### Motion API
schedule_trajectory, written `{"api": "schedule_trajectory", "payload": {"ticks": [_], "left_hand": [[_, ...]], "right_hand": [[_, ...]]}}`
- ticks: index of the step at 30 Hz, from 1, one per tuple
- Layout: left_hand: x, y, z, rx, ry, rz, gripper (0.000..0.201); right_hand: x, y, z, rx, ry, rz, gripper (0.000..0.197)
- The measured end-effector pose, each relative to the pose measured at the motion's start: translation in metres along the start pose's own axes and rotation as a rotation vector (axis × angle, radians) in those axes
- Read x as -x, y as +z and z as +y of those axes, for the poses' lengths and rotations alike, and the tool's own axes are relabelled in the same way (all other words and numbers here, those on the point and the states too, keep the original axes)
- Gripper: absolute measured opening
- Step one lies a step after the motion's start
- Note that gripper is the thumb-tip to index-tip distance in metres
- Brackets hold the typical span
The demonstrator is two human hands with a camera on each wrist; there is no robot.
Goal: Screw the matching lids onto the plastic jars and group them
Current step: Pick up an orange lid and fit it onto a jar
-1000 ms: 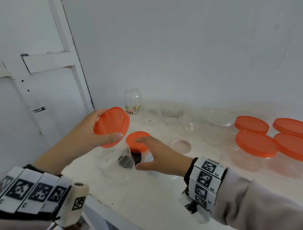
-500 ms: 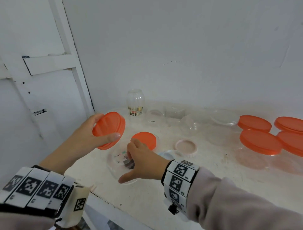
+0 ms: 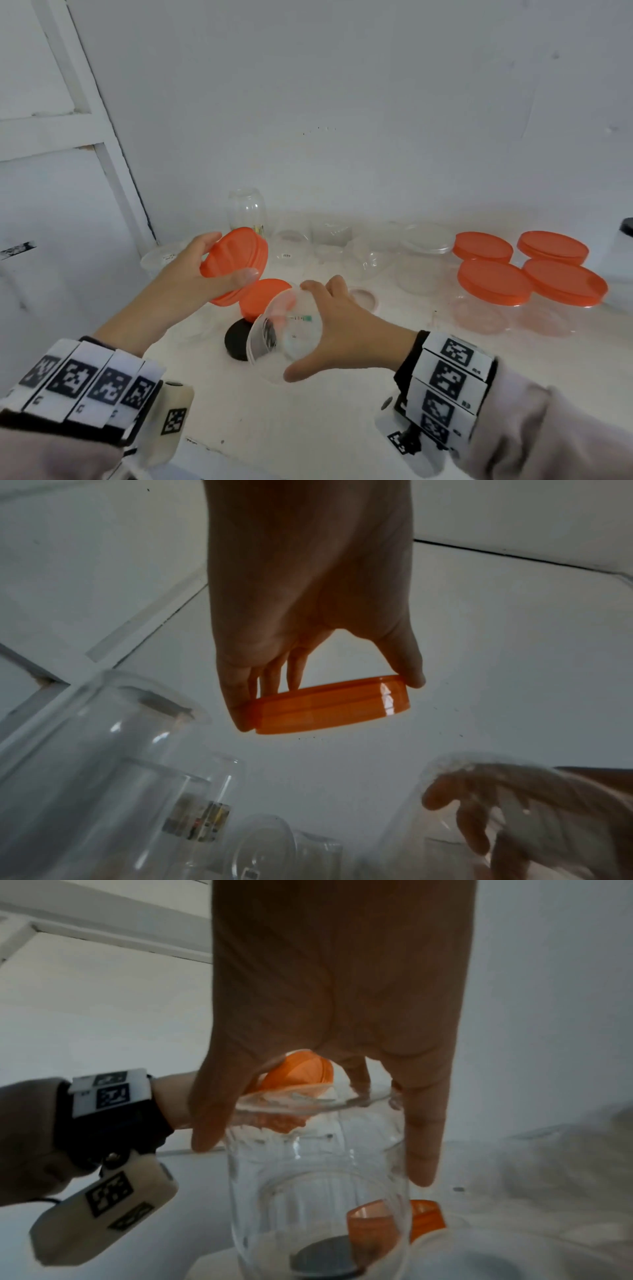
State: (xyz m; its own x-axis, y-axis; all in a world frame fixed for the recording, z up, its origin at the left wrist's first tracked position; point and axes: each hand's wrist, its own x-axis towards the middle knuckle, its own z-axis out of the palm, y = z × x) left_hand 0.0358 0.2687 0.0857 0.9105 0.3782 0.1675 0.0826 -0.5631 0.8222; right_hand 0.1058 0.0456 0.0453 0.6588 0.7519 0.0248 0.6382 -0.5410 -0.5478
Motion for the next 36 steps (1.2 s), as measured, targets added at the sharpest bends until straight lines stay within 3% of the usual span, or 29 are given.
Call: {"api": "schedule_trajectory", "payload": {"ticks": [2, 6, 11, 18, 24, 30, 33, 36], "left_hand": [[-0.004, 0.009, 0.006, 0.0, 0.026, -0.031, 0.096], [-0.011, 0.028, 0.018, -0.045, 0.062, -0.093, 0.112], [-0.019, 0.052, 0.034, -0.098, 0.104, -0.184, 0.12], [-0.029, 0.089, 0.051, -0.093, 0.164, -0.333, 0.12], [-0.03, 0.113, 0.061, -0.039, 0.188, -0.461, 0.119], [-0.03, 0.132, 0.07, -0.064, 0.228, -0.499, 0.118], [-0.031, 0.14, 0.075, -0.053, 0.259, -0.489, 0.119], [-0.031, 0.147, 0.079, -0.05, 0.289, -0.491, 0.118]], "right_hand": [[0.009, -0.011, 0.011, -0.019, 0.045, 0.06, 0.114], [0.027, -0.034, 0.035, -0.082, 0.164, 0.157, 0.114], [0.057, -0.055, 0.06, -0.16, 0.243, 0.185, 0.098], [0.076, -0.064, 0.085, 0.109, 0.377, 0.238, 0.09], [0.084, -0.07, 0.099, -0.084, 0.522, 0.258, 0.103], [0.08, -0.067, 0.108, -0.174, 0.545, 0.371, 0.093], [0.082, -0.062, 0.109, -0.269, 0.567, 0.322, 0.086], [0.086, -0.055, 0.11, -0.291, 0.562, 0.227, 0.098]]}}
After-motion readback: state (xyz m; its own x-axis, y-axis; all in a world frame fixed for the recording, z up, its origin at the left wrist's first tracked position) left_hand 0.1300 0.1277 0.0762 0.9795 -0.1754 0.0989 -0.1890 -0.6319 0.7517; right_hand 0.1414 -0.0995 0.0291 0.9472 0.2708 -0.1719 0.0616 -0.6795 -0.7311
